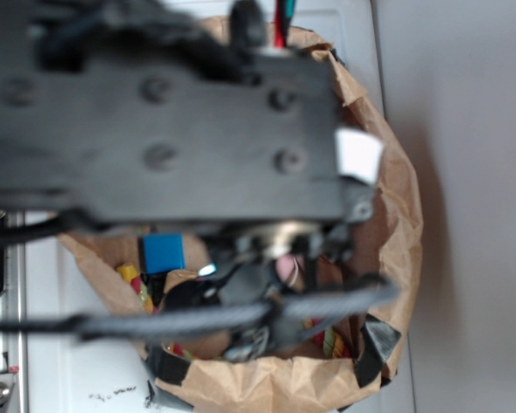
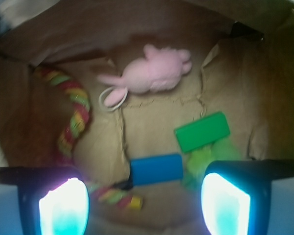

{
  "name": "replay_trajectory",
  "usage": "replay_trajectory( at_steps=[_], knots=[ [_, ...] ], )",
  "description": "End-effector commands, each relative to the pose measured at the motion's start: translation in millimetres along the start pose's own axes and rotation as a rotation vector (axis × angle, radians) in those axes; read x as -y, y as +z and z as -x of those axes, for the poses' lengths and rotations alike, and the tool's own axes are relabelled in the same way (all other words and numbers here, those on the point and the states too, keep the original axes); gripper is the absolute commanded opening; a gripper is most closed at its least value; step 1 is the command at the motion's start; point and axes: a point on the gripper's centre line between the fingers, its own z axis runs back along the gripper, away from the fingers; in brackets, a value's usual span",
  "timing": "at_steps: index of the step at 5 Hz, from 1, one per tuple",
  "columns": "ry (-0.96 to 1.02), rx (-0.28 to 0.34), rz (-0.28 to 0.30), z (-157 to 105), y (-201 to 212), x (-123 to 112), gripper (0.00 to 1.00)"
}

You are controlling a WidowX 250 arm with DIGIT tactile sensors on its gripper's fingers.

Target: Grab the multicolored rope.

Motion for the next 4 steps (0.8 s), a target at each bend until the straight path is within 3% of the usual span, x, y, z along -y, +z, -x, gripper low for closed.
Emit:
replay_trajectory(
  at_steps=[1,2,4],
  knots=[
    [0.094,0.086,0.003,-6.0,-34.6,5.1,1.0],
    [0.122,0.099,0.05,-3.6,-32.4,12.8,1.0],
    [0.122,0.099,0.05,-3.6,-32.4,12.8,1.0]
  ],
)
